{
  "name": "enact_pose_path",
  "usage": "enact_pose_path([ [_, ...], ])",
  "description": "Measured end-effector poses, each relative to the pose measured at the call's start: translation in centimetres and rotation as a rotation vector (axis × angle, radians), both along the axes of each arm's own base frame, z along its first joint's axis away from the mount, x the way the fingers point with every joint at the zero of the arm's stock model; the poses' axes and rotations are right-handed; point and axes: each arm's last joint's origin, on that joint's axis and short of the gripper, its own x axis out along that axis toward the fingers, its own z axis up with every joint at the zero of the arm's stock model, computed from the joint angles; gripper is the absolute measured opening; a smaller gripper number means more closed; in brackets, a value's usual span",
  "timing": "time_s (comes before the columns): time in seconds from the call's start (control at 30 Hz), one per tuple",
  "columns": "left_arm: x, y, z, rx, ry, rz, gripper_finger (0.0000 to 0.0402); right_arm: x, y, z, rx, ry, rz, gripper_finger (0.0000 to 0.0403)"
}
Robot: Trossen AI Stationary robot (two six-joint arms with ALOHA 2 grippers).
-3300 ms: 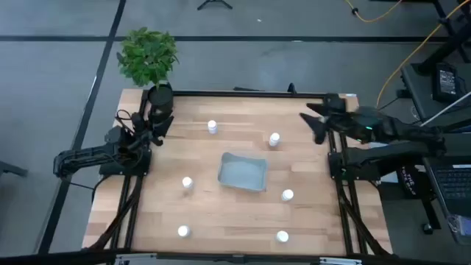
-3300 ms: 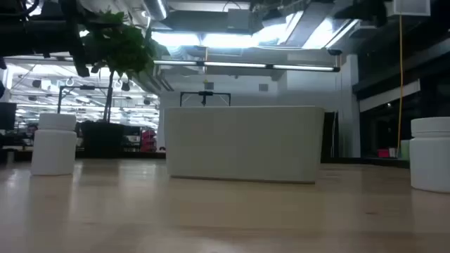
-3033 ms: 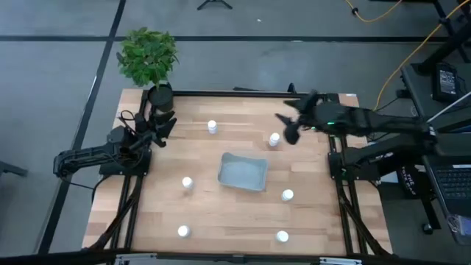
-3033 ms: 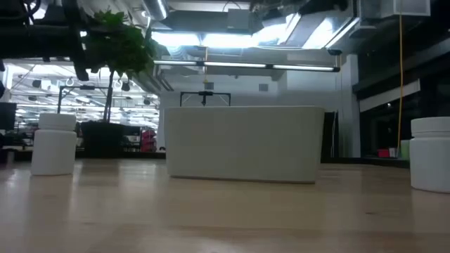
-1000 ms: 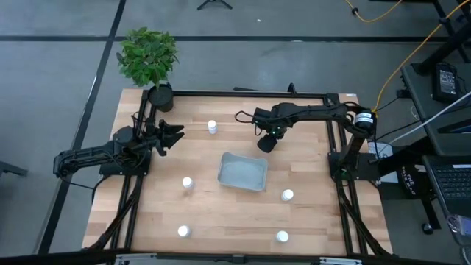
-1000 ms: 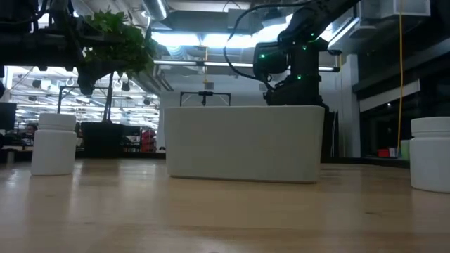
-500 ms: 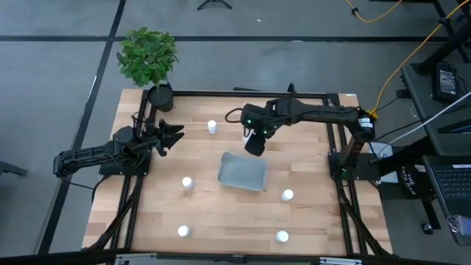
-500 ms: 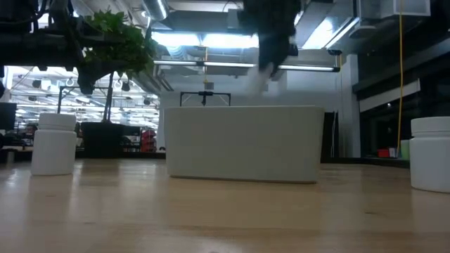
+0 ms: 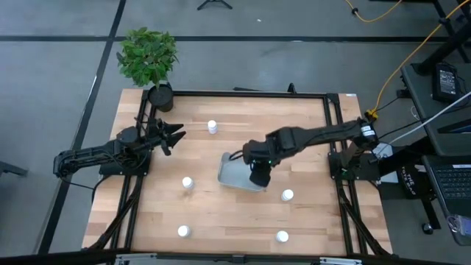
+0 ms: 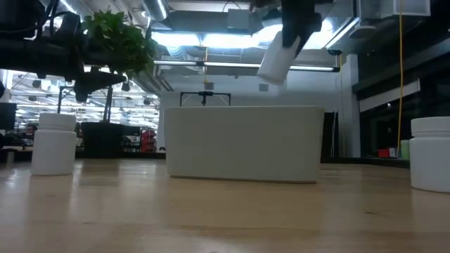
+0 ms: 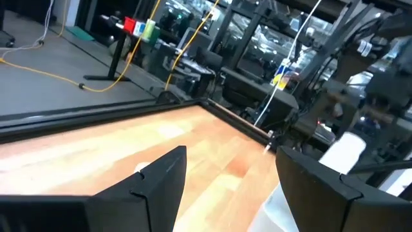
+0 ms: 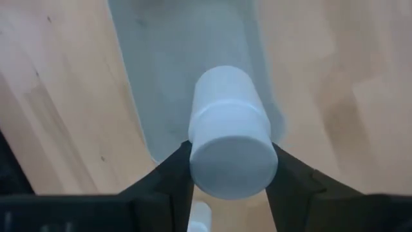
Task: Pick and place pill bottles into a basket
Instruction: Put the white pill bottle into the gray bin
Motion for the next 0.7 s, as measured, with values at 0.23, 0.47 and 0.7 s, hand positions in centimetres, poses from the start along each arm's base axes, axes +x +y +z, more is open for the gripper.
enact_pose_path([
  [0.23,0.0,0.0,0.0,-0.001,-0.001,0.006,0.0233,-0.2,0.2,-4.3,0.019,0.05,-0.029,0.0148],
  [0.47,0.0,0.0,0.1,-0.016,-0.017,0.006,0.0233,-0.5,-0.3,-7.6,0.091,0.073,-0.033,0.0148],
  [0.7,0.0,0.0,0.1,-0.024,-0.022,0.005,0.0233,0.4,-1.3,-9.6,0.096,0.108,-0.059,0.0148],
])
